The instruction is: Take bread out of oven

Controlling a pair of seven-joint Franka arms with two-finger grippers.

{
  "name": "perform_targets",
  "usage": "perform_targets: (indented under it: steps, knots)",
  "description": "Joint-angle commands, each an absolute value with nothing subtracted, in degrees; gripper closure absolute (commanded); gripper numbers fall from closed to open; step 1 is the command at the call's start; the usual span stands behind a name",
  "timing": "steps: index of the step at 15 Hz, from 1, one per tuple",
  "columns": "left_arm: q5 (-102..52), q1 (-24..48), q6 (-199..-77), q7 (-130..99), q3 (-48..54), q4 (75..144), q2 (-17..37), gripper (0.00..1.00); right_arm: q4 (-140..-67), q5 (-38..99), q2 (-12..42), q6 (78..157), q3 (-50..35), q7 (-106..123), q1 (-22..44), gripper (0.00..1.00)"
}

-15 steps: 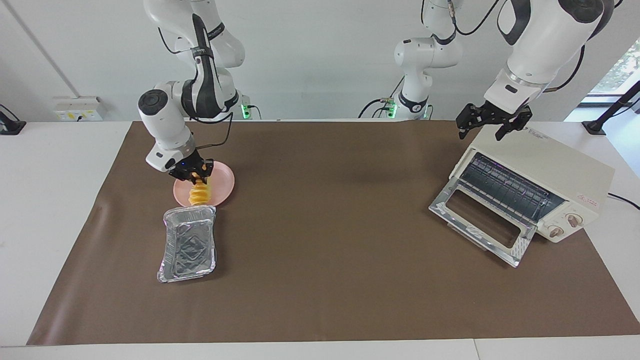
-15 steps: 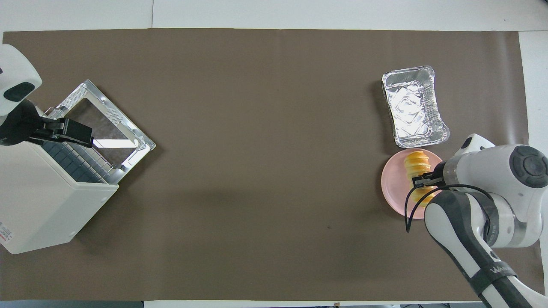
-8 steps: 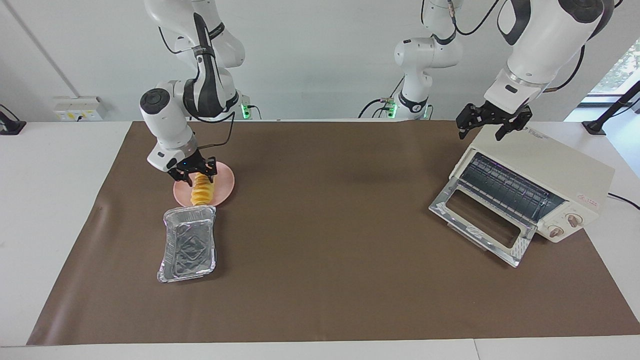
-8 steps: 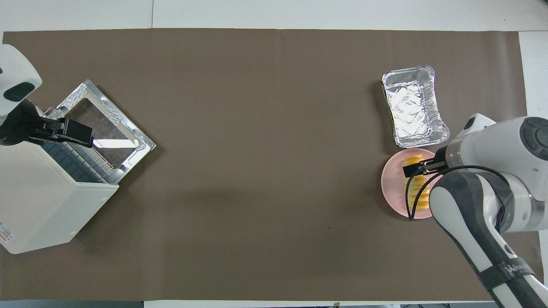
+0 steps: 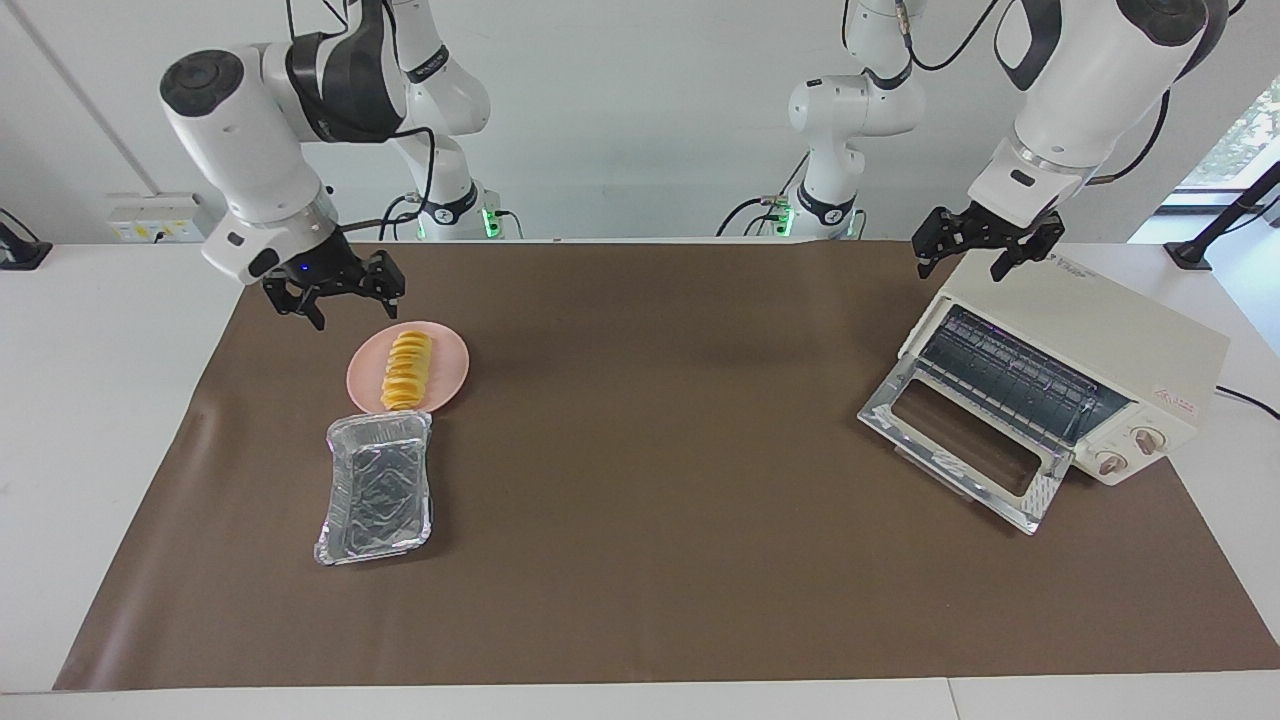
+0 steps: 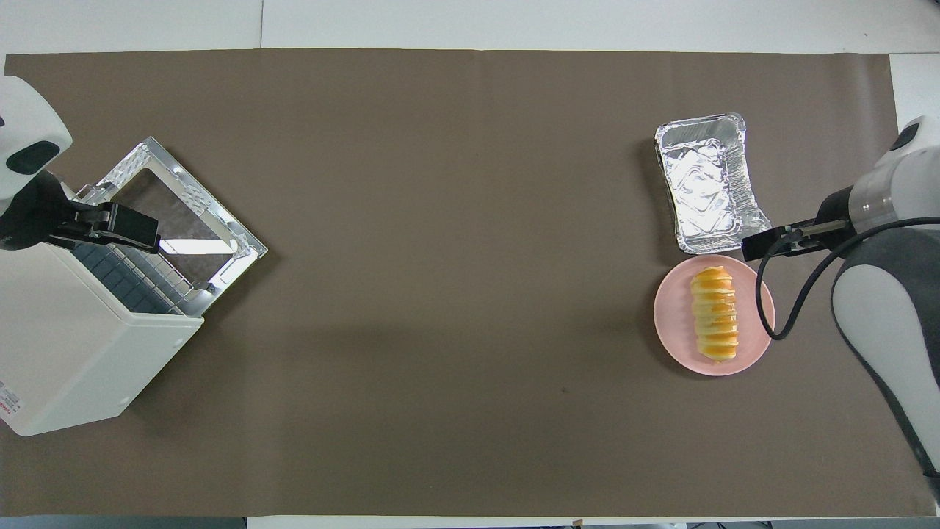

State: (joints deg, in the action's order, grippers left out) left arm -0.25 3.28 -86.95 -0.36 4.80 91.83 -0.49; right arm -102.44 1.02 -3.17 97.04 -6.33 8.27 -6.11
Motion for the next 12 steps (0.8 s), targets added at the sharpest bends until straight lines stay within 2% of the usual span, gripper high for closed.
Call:
perform_targets:
  steps: [1, 5, 8, 12]
  knots:
    - [0.26, 2.9, -87.8, -1.05, 5.1, 92.81, -1.58, 0.0, -94.15, -3.06, -0.71, 91.15, -6.85, 7.38, -6.42, 0.0]
    - [0.26, 2.9, -87.8, -1.05, 5.1, 92.81, -1.58, 0.0, -93.78, -2.73, -0.18, 90.09, -6.68, 6.07, -6.94, 0.0]
    - [0.26, 2.9, -87.8, -1.05, 5.1, 92.81, -1.58, 0.0, -91.42, -0.01, 0.17, 85.7, -6.59, 5.71, -9.13, 0.0]
    - [0.26, 2.9, -87.8, -1.05, 5.1, 92.81, -1.58, 0.0, -91.76, -0.44, 0.53, 85.52, -6.5, 4.58, -9.14, 0.0]
